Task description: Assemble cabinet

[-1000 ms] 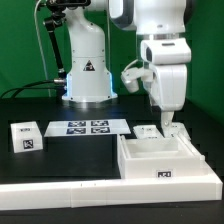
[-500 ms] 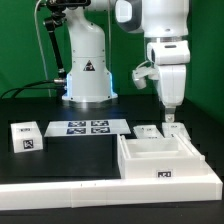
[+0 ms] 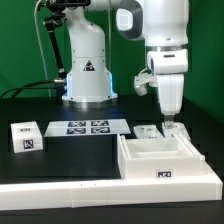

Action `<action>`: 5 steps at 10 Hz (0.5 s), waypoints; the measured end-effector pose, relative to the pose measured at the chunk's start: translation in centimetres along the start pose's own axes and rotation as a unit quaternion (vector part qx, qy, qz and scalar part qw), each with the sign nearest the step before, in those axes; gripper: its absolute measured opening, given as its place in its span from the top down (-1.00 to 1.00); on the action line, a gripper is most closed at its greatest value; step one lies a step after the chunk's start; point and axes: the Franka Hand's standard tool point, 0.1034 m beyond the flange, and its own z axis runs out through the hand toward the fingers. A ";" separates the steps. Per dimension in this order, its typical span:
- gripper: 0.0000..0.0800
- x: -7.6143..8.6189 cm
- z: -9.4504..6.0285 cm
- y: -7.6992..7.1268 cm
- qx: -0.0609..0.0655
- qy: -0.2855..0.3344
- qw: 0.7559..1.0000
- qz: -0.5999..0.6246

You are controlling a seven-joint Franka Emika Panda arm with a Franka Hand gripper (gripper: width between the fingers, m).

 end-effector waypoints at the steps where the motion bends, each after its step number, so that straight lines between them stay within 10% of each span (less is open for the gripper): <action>1: -0.99 0.5 0.4 -0.8 -0.004 0.008 1.000 0.013; 5: -0.99 1.5 1.7 -2.6 -0.001 0.017 1.000 0.016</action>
Offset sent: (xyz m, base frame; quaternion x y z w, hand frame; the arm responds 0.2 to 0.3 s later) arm -0.0110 0.0154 -0.0109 -0.0126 0.0201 0.0117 0.9997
